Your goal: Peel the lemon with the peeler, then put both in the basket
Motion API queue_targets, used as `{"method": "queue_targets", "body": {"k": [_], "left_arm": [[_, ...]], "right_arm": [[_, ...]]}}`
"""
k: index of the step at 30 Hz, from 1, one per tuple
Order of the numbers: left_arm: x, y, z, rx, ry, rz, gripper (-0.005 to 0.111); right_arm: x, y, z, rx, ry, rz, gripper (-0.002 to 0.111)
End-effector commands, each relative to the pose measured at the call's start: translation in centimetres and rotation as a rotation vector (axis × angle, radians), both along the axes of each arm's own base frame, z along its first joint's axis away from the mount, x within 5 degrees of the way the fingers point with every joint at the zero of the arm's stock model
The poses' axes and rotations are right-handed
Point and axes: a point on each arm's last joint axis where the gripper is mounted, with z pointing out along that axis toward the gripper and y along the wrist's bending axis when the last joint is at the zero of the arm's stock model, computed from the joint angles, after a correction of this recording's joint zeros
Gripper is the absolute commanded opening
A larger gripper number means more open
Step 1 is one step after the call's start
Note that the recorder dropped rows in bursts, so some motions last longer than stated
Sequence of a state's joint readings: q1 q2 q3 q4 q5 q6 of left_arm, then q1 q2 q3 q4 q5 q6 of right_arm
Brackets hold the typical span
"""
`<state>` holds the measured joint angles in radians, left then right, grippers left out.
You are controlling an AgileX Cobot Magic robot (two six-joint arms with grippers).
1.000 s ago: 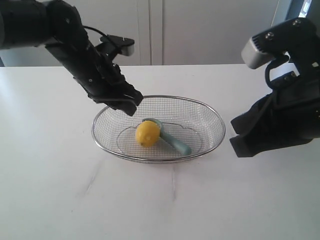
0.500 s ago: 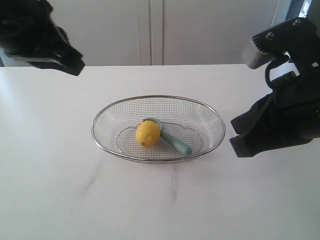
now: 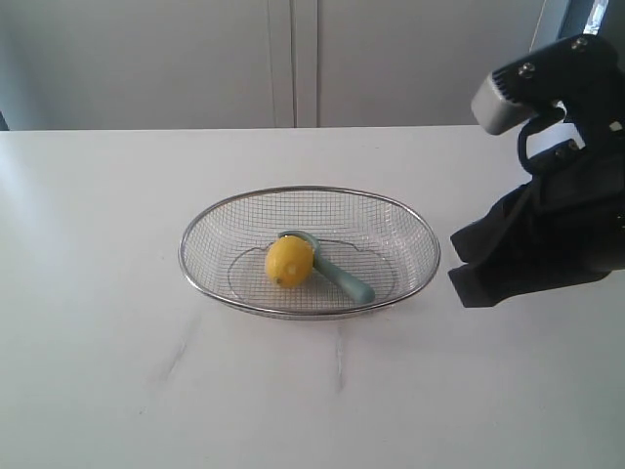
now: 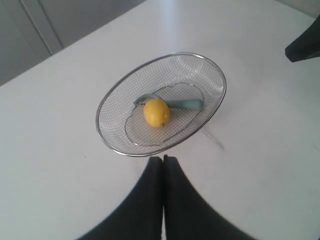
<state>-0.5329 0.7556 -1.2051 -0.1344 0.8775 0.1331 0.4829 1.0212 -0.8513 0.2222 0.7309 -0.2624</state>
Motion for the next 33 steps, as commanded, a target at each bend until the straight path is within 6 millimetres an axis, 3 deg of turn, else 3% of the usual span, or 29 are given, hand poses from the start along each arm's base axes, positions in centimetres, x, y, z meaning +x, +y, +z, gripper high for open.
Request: {"method": "queue_targets", "body": {"k": [1, 10, 15, 20, 27, 33], "left_arm": [[-2.0, 1.0, 0.4, -0.037, -0.038, -0.006, 0.0], [-3.1, 1.8, 0.7, -0.057, -0.073, 0.006, 0.0], [-5.2, 3.6, 1.2, -0.091, -0.158, 0.124, 0.0], [-8.9, 5.2, 1.4, -0.132, -0.281, 0.222, 0.0], [-13.2, 6.1, 1.1, -0.17, -0.416, 0.304, 0.0], [-15.2, 6.1, 0.7, -0.179, -0.481, 0.359, 0.0]], "right_arm": [[-0.1, -0.2, -0.1, -0.003, 0.0, -0.009, 0.0], [-0.6, -0.5, 0.5, 0.011, -0.028, -0.009, 0.0], [-4.0, -2.2, 3.5, 0.091, -0.182, -0.009, 0.0], [-8.1, -5.1, 6.2, 0.178, -0.364, -0.078, 0.0], [-12.1, -7.9, 7.6, 0.212, -0.552, -0.239, 0.0], [-14.5, -8.7, 8.0, 0.213, -0.653, -0.335, 0.0]]}}
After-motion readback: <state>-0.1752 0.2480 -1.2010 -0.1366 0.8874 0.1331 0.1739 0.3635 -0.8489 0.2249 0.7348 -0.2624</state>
